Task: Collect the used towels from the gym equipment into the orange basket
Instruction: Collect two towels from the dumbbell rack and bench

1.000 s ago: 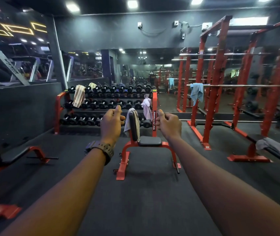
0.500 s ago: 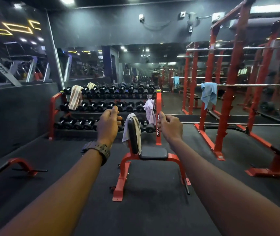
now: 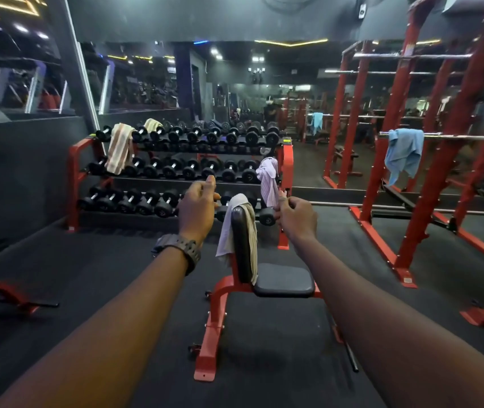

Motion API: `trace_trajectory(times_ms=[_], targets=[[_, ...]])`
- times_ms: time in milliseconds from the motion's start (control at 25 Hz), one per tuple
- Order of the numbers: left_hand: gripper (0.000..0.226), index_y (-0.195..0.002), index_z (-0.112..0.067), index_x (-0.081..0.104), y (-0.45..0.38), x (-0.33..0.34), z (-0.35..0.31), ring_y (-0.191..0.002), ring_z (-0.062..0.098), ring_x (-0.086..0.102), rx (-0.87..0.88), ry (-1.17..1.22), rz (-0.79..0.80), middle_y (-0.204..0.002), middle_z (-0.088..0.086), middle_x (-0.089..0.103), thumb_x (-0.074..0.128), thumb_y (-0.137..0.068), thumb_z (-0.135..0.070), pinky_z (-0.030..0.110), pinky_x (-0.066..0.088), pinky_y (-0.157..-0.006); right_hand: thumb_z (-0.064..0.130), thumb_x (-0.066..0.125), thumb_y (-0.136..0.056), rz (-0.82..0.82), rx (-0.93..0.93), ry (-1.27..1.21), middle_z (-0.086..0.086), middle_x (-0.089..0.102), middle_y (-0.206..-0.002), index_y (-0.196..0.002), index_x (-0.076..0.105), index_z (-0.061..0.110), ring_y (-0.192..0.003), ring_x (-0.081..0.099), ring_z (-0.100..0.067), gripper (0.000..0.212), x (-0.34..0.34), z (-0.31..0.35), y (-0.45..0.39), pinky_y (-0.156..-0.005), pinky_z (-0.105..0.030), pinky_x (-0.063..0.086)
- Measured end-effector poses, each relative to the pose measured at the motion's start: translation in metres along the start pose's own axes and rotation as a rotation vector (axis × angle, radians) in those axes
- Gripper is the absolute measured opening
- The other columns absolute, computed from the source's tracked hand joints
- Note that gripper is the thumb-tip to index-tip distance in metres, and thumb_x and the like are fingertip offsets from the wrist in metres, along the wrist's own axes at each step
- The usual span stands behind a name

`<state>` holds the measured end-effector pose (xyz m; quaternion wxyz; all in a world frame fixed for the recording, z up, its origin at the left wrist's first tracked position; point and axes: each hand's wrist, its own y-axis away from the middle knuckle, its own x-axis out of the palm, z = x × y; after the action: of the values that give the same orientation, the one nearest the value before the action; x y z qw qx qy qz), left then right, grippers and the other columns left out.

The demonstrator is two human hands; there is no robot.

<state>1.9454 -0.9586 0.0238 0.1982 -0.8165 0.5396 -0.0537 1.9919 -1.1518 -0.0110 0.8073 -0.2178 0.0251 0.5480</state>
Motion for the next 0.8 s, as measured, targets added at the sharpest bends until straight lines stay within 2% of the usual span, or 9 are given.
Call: trace_trajectory(times_ms=[160,280,480,560,680,800], targets=[[0.036,-0.088,-0.022,0.061,-0.092,0.025,0.045,-0.077,0.018,0.064,-0.001,-0.008,0.023,-0.086,-0.001,0.067,0.040,-0.104,-0.048,0.038,0.052,-0.074,0.049,0.053,-0.097,-0.025,-0.027,0.007,0.000,0.072,-0.062,-0.060,0.067,0.019,-0.065,0.071,-0.023,0.049,0.063,-0.019,-0.083,-0.076,-0.048,0.058],[0.037,-0.090,-0.022,0.061,-0.165,0.052,0.089,-0.077,0.015,0.064,0.007,-0.012,0.037,-0.086,-0.001,0.068,0.039,-0.104,-0.048,0.033,0.053,-0.071,0.050,0.053,-0.097,-0.041,-0.030,-0.001,-0.002,0.072,-0.064,-0.066,0.069,0.014,-0.065,0.071,-0.022,0.050,0.116,-0.052,-0.153,-0.075,-0.048,0.058],[0.040,-0.092,-0.021,0.063,-0.278,0.092,0.147,-0.084,0.020,0.066,-0.023,-0.010,0.060,-0.090,0.003,0.070,0.037,-0.104,-0.048,0.040,0.055,-0.080,0.049,0.053,-0.097,-0.014,0.028,0.028,0.001,0.074,-0.069,-0.067,0.071,0.017,-0.071,0.072,-0.023,0.046,0.192,-0.101,-0.259,-0.078,-0.047,0.058],[0.041,-0.094,-0.019,0.064,-0.322,0.101,0.174,-0.085,0.020,0.067,-0.040,-0.004,0.060,-0.092,0.005,0.071,0.037,-0.104,-0.048,0.044,0.055,-0.084,0.051,0.052,-0.095,-0.016,0.037,0.051,0.003,0.072,-0.063,-0.068,0.071,0.016,-0.066,0.071,-0.018,0.049,0.219,-0.112,-0.297,-0.072,-0.041,0.057],[0.043,-0.095,-0.019,0.065,-0.383,0.109,0.214,-0.090,0.024,0.069,-0.063,-0.001,0.089,-0.097,0.008,0.072,0.036,-0.103,-0.050,0.049,0.055,-0.089,0.053,0.050,-0.096,-0.040,0.030,0.160,0.009,0.065,-0.055,-0.062,0.065,0.020,-0.064,0.067,-0.012,0.049,0.260,-0.128,-0.343,-0.061,-0.030,0.043],[0.042,-0.092,-0.022,0.064,-0.441,0.120,0.250,-0.085,0.020,0.067,-0.028,0.023,0.132,-0.093,0.005,0.071,0.035,-0.102,-0.052,0.049,0.056,-0.088,0.050,0.051,-0.097,-0.056,0.055,0.216,0.005,0.070,-0.062,-0.068,0.068,0.016,-0.073,0.070,-0.020,0.048,0.304,-0.145,-0.376,-0.069,-0.035,0.050]])
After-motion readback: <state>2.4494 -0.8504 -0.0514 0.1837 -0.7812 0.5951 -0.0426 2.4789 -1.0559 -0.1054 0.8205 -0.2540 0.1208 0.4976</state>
